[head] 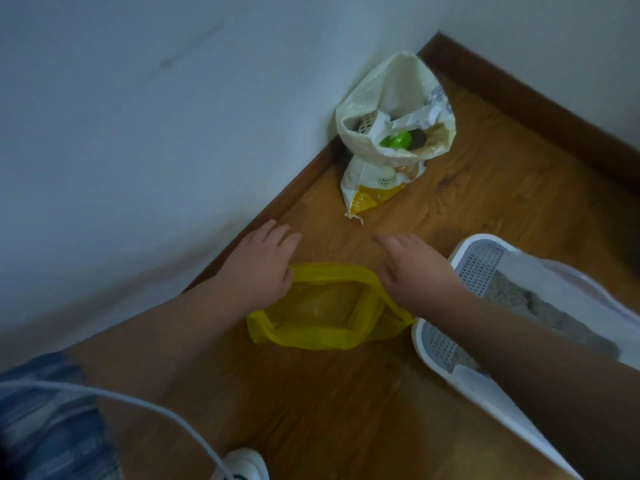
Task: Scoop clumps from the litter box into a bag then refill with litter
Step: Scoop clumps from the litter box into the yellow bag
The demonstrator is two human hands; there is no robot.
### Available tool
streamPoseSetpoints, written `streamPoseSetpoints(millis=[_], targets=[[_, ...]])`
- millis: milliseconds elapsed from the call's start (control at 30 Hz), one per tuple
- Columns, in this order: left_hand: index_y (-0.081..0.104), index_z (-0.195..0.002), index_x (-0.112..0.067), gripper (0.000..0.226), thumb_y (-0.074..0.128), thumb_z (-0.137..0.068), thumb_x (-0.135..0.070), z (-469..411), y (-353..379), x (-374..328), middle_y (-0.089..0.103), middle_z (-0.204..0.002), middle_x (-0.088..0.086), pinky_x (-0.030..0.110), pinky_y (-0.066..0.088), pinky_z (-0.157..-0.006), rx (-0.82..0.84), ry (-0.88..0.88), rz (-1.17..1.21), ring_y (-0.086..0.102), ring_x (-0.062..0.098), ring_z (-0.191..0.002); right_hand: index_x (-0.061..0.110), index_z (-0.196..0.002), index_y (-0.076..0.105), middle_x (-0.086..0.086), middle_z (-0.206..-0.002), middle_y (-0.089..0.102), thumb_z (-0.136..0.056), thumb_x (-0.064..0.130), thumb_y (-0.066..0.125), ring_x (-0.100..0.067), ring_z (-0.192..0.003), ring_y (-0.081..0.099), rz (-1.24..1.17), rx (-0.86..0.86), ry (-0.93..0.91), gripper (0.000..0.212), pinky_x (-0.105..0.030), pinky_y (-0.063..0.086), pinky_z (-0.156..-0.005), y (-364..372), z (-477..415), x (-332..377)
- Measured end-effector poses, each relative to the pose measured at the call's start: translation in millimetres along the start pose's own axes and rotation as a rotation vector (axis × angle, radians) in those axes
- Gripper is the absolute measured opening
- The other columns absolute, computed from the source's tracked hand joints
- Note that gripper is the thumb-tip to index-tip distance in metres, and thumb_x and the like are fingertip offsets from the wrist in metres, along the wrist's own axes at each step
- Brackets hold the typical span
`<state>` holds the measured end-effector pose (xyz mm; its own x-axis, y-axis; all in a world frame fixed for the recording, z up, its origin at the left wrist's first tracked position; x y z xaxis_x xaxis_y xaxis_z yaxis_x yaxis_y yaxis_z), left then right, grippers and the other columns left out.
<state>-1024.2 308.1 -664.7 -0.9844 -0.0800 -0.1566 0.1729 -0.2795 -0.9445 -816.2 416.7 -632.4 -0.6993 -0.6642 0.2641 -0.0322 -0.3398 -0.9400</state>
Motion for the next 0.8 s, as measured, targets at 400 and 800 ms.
streamPoseSetpoints(millis=[400, 800], targets=[[0.045, -0.133, -0.016, 0.043, 0.045, -0.091, -0.027, -79.9, -127.3, -49.3, 0.055, -0.128, 0.009, 0.045, 0.047, -0.092, -0.128, -0.030, 0.034, 0.053, 0.030, -0.115, 0.024, -0.134, 0.049, 0.000, -0.125, 0.048, -0.093, 0.018, 0.058, -0.013, -0.096, 0.058, -0.566, -0.499, 0.402, 0.042, -0.038, 0.057, -0.083, -120.2, -73.4, -49.8], [0.042, -0.139, -0.016, 0.047, 0.046, -0.093, -0.028, -94.2, -127.2, -34.2, 0.052, -0.134, 0.009, 0.044, 0.046, -0.097, -0.229, -0.146, 0.129, 0.049, 0.029, -0.120, 0.019, -0.127, 0.055, -0.007, -0.098, 0.069, -0.096, 0.032, 0.056, -0.018, -0.072, 0.072, -0.672, -0.233, 0.518, 0.035, -0.030, 0.057, -0.059, -102.8, -140.4, -59.8]])
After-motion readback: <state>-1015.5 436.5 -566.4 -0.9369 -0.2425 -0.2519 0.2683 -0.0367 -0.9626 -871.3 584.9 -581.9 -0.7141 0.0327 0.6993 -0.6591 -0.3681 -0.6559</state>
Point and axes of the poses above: each hand's wrist, its own z-axis away from the middle knuckle, its own y-axis out of the palm, x = y × z, the point moved 6 cm from there along -z, towards the middle knuckle
